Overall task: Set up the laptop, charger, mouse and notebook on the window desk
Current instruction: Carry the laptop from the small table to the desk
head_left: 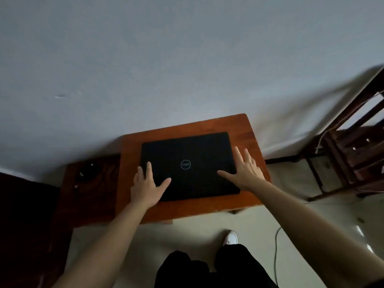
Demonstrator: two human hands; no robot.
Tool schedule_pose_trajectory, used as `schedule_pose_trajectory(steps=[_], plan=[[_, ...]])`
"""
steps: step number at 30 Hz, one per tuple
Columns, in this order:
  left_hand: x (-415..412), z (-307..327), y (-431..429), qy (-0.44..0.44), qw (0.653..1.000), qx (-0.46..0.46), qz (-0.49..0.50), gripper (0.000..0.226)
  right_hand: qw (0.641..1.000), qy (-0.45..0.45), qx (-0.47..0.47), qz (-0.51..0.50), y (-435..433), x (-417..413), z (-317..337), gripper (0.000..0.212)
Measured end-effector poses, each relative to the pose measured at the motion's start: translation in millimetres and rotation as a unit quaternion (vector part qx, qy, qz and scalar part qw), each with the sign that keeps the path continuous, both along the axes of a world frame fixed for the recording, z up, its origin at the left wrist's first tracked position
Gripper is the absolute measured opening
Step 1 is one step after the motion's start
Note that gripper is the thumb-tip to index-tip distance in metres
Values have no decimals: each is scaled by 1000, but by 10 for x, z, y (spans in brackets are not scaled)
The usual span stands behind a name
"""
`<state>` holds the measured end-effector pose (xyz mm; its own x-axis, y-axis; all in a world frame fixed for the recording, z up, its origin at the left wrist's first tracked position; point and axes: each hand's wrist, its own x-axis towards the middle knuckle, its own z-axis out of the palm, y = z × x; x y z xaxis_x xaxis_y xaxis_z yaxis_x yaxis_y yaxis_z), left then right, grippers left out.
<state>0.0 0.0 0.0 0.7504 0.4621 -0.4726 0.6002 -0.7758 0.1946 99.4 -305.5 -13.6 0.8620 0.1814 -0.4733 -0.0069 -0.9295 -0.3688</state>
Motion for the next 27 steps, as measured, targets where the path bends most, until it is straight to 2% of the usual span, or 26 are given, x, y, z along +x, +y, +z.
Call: schedule_pose_trajectory(steps=[5, 8, 10, 14, 18, 22, 24, 27], plan=[[294, -79, 146, 35, 999, 8, 1, 119, 990, 92, 46, -95, 171, 279, -189, 128], [486, -133, 270, 44, 992, -63, 104, 135, 985, 103, 42, -129, 291, 373, -251, 137], [609, -191, 297, 35, 973, -122, 195, 144, 978, 108, 37, -172, 356, 363, -293, 142], [807, -300, 375, 71, 958, -141, 237, 149, 958, 123, 32, -256, 524, 373, -335, 147], [931, -389, 498, 72, 944, -153, 285, 135, 943, 134, 15, -305, 668, 478, -386, 139], [888, -493, 612, 37, 926, -189, 325, 111, 920, 142, 18, -366, 687, 555, -481, 117], [883, -545, 710, 18, 898, -226, 378, 98, 906, 159, 42, -391, 639, 604, -494, 113], [956, -555, 820, 13, 847, -306, 433, 87, 879, 194, 101, -423, 590, 712, -437, 118]])
